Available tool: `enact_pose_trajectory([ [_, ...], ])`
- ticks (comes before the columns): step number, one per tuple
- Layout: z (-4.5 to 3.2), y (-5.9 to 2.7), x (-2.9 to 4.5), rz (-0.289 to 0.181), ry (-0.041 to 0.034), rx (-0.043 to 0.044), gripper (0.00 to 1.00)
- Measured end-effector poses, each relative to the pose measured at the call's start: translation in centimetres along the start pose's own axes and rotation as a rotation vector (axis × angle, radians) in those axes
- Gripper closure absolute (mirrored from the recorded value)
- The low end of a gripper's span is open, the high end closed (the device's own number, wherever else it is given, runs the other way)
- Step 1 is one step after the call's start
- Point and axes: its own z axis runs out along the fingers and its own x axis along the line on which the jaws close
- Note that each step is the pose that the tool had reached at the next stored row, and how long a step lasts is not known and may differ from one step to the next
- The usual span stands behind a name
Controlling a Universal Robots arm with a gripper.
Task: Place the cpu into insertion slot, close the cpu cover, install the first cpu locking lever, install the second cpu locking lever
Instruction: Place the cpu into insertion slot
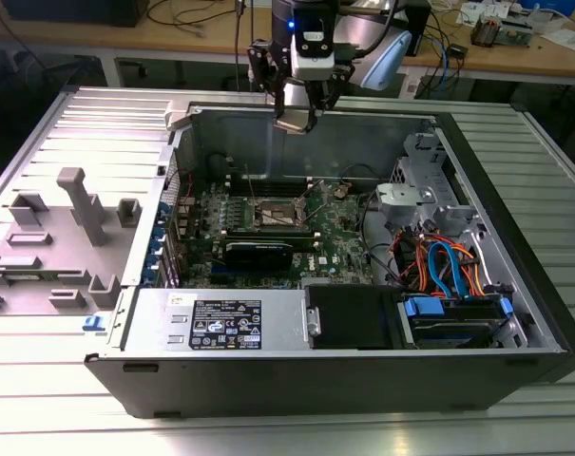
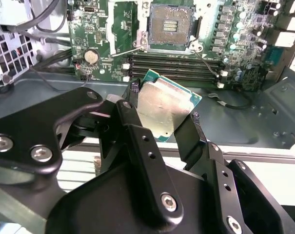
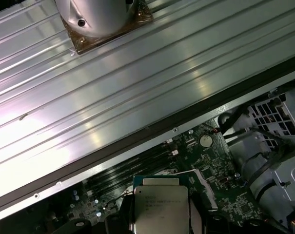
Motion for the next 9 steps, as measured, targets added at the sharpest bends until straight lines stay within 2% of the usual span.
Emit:
enact_pose_trajectory([
  [9,0.23,-0.02,0.0,0.075,-0.0058,-0.0013,0.45],
])
